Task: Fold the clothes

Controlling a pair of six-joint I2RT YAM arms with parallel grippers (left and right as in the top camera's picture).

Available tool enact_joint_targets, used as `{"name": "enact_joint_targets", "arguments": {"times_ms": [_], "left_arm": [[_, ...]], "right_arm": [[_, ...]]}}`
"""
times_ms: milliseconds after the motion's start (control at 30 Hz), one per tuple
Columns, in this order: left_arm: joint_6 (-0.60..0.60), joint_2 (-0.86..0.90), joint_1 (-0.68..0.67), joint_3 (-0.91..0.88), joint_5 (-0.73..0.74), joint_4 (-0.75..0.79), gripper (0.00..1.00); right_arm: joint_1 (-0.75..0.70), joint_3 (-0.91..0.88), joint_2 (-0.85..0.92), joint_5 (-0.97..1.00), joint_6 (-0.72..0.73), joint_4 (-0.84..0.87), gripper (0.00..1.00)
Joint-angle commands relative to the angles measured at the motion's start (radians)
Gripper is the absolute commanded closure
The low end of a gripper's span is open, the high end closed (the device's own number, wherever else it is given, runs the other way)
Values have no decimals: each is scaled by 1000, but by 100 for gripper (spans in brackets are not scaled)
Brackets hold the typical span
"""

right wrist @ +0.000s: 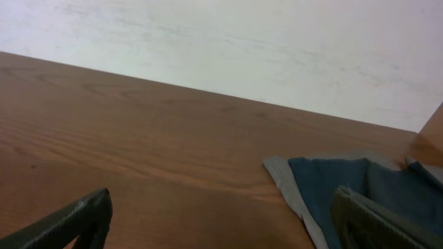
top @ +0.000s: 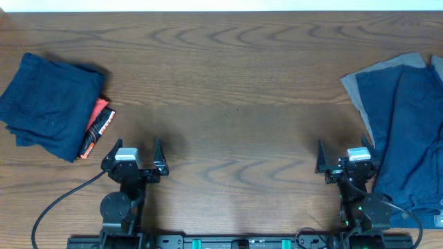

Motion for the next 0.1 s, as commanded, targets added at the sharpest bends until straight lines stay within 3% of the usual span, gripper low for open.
{"name": "enact_joint_targets", "arguments": {"times_ms": [0,67], "left_arm": [[2,-7,5,-13,-12,-44,2],[3,-7,5,-13,-12,-44,2]], "right_arm": [[9,-2,-6,10,11,-4,1],[9,-2,-6,10,11,-4,1]]}}
